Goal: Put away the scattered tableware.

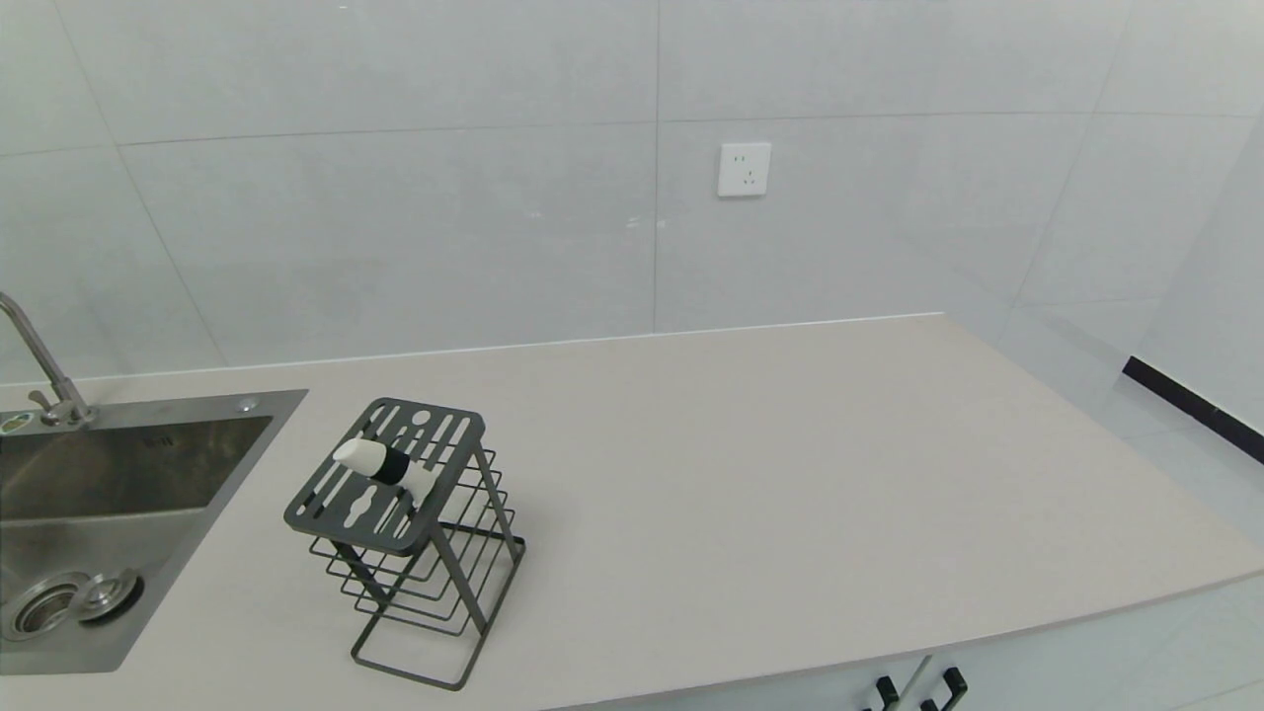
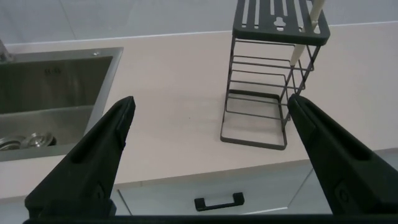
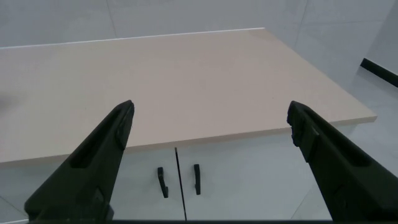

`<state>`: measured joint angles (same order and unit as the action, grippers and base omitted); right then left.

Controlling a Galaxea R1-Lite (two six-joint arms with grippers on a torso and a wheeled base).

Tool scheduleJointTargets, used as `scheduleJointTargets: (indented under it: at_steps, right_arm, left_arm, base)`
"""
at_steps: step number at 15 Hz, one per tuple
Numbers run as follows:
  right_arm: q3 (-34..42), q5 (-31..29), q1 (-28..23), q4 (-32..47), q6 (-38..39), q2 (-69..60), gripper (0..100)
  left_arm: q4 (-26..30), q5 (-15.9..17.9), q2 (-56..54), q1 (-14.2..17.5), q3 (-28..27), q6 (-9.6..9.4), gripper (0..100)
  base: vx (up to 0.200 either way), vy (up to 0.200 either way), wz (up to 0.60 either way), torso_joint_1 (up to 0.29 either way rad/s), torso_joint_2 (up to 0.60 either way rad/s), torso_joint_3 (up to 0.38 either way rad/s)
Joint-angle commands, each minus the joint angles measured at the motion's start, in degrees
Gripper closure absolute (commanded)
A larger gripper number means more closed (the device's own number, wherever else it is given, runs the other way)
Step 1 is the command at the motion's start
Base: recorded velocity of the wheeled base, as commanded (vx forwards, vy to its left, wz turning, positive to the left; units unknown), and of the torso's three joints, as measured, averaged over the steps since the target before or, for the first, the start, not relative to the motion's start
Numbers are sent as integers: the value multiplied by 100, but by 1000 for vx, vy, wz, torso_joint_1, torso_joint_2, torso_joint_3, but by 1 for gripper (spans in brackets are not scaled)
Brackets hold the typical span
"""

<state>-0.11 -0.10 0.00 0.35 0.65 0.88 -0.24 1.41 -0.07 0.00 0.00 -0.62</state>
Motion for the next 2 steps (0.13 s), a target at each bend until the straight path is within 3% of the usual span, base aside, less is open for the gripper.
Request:
scheduleJointTargets:
  at_steps: [1, 2]
  right_arm:
    - [-7, 1, 0, 0, 6, 0, 0]
    - [-7, 1, 0, 0, -3, 0, 0]
  left_arm:
    - [-2, -1, 7, 0, 0, 1, 0]
    - [-2, -1, 7, 0, 0, 1, 0]
  base:
    - [0, 0, 0, 0, 0, 0]
    - [0, 0, 0, 0, 0, 0]
